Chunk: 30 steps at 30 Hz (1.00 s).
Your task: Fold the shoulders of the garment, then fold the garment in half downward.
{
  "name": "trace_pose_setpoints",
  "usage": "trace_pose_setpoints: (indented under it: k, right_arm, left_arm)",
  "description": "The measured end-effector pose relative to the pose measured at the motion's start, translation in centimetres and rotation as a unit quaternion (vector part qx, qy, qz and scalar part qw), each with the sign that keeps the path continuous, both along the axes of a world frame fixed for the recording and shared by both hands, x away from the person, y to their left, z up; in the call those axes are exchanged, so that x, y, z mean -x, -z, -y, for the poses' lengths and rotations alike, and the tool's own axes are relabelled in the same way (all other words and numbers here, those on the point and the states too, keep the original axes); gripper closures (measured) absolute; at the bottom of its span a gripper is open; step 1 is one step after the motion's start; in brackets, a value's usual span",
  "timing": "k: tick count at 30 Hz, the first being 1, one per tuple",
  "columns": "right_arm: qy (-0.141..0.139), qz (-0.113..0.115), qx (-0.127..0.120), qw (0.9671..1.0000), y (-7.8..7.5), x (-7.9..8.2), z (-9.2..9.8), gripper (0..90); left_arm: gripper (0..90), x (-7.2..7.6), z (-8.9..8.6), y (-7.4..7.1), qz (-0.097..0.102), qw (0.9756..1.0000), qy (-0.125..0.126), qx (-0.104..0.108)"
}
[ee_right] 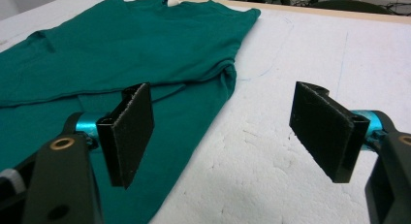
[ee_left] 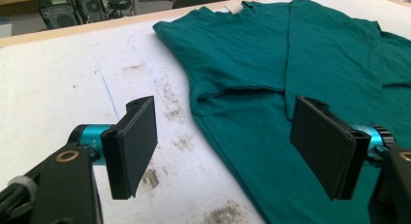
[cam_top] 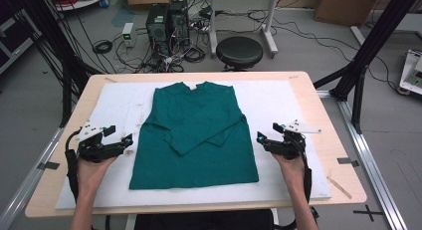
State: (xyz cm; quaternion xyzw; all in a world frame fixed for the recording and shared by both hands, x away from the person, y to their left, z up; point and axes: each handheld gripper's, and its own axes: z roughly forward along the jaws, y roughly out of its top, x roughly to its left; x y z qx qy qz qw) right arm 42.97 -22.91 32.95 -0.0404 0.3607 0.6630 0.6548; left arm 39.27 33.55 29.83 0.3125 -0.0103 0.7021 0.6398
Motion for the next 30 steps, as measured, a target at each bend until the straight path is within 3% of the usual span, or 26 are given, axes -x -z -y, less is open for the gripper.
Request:
trace_pose_setpoints:
  k: [7, 10, 14, 19, 24, 30]
  right_arm:
    - [0.017, -0.005, 0.002, 0.9998, -0.1, -0.2, -0.2, 24.4]
    - [0.021, -0.006, 0.004, 0.9997, -0.1, -0.2, -0.3, 24.4]
    - [0.023, -0.014, 0.003, 0.9996, -0.1, -0.3, -0.4, 24.4]
    - [0.037, -0.019, 0.010, 0.9991, -0.2, -0.4, -0.7, 25.2]
    - [0.048, -0.037, 0.012, 0.9981, -0.4, -0.7, -1.2, 25.3]
    - [0.061, -0.037, 0.005, 0.9975, -0.4, -0.7, -1.4, 25.5]
  left_arm:
    - [26.6, -0.4, 0.4, -0.2, -0.012, 0.9999, -0.009, -0.003]
    - [30.5, -0.8, 1.1, -0.4, -0.030, 0.9992, -0.027, -0.007]
    - [35.3, -1.5, 2.2, -0.8, -0.064, 0.9964, -0.056, -0.011]
    - [40.7, -2.2, 2.9, -1.2, -0.095, 0.9934, -0.064, -0.003]
    - [45.6, -2.9, 3.2, -1.5, -0.119, 0.9908, -0.063, 0.007]
    - [49.2, -3.6, 3.7, -1.7, -0.136, 0.9878, -0.075, 0.005]
